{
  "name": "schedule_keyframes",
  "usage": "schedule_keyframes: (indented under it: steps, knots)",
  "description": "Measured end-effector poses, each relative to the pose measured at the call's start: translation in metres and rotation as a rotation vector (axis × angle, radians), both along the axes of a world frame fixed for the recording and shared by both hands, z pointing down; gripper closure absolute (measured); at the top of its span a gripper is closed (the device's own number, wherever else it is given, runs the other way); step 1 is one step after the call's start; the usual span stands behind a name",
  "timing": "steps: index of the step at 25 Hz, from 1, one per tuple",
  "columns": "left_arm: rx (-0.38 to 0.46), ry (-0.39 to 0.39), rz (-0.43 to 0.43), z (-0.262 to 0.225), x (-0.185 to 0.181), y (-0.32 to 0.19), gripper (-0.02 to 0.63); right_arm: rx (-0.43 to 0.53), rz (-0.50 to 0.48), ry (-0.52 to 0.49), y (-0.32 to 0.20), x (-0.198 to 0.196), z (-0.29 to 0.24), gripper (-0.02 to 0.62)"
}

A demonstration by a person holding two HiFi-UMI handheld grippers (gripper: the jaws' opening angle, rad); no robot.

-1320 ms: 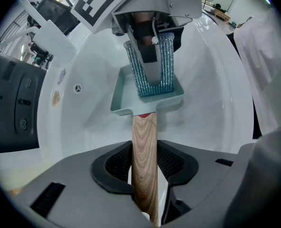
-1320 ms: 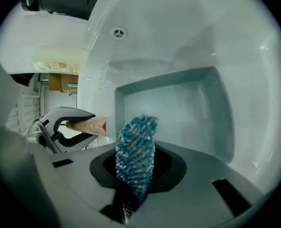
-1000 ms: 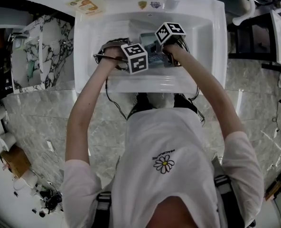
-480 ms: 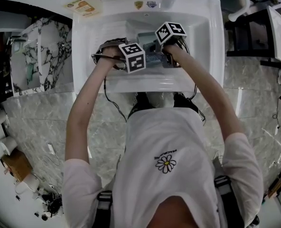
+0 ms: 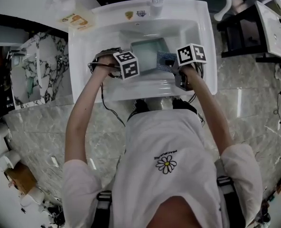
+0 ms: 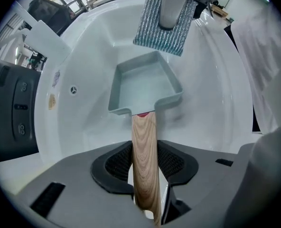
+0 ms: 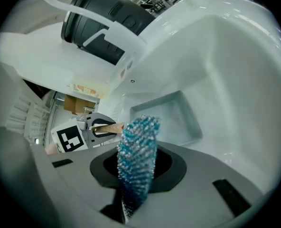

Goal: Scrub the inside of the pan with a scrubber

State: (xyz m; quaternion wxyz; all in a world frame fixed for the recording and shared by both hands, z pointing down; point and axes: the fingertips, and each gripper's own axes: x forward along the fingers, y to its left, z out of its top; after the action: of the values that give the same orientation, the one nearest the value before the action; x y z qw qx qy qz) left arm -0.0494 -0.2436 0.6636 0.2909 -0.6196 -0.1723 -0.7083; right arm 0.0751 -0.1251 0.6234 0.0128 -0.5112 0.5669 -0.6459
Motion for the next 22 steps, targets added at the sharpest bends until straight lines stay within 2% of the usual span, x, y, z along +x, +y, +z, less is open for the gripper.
schedule_keyframes:
  steps: [5, 12, 17, 22]
  knots:
    - [-0.004, -0.002, 0.030, 0.001, 0.002, 0.000, 0.449, 0.007, 0.066, 0.002, 0.022, 0.006, -0.003, 0.537]
    - [0.035, -0.016, 0.084, 0.002, 0.015, -0.008, 0.449, 0.009, 0.097, 0.025, 0.033, 0.017, -0.004, 0.537]
    - [0.035, -0.037, 0.072, 0.004, 0.015, -0.013, 0.449, -0.002, 0.101, 0.034, 0.036, 0.016, -0.001, 0.537]
    - [0.075, -0.071, 0.097, 0.005, 0.015, -0.011, 0.445, -0.002, 0.108, 0.031, 0.038, 0.015, 0.000, 0.537]
